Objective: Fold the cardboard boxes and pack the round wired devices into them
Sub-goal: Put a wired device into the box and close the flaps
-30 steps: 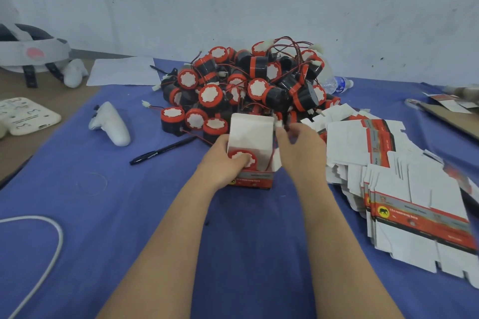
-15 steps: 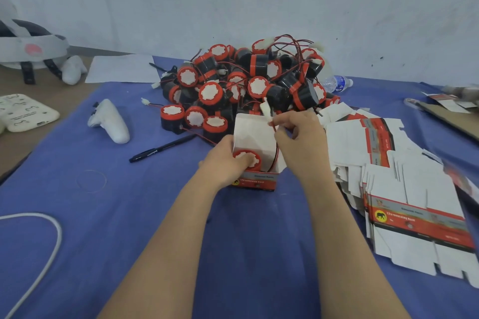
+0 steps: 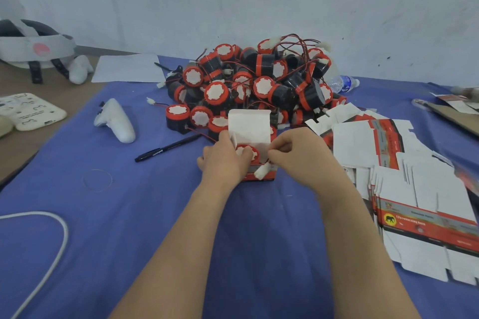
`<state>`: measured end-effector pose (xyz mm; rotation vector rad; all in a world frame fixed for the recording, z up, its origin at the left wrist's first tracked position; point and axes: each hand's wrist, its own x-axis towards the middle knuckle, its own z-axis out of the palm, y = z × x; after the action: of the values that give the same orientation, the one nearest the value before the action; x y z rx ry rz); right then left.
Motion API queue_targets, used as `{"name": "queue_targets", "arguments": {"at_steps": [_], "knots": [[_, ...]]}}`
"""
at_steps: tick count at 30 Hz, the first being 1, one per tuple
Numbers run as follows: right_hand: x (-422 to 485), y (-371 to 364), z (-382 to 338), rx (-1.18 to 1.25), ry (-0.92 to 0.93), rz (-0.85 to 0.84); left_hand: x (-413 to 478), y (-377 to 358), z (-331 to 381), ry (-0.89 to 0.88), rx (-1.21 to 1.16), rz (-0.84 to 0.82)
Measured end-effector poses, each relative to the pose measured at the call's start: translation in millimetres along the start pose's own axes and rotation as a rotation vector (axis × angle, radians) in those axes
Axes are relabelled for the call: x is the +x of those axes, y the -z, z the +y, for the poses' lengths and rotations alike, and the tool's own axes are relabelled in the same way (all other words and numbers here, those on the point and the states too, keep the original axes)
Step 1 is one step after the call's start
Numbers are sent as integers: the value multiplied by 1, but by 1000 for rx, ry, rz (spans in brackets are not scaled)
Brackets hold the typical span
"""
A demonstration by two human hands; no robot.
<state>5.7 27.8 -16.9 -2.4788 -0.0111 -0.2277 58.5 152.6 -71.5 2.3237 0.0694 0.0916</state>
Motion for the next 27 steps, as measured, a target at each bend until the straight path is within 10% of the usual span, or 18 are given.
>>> {"name": "queue_targets", "arguments": {"at_steps": [17,27], "knots": [[20,-9,-22,-312,79,134,-3,1,3,-3,-20,-15],[22,-22,-17,-102,135,88,-4,2,3,-8,0,-24]]}}
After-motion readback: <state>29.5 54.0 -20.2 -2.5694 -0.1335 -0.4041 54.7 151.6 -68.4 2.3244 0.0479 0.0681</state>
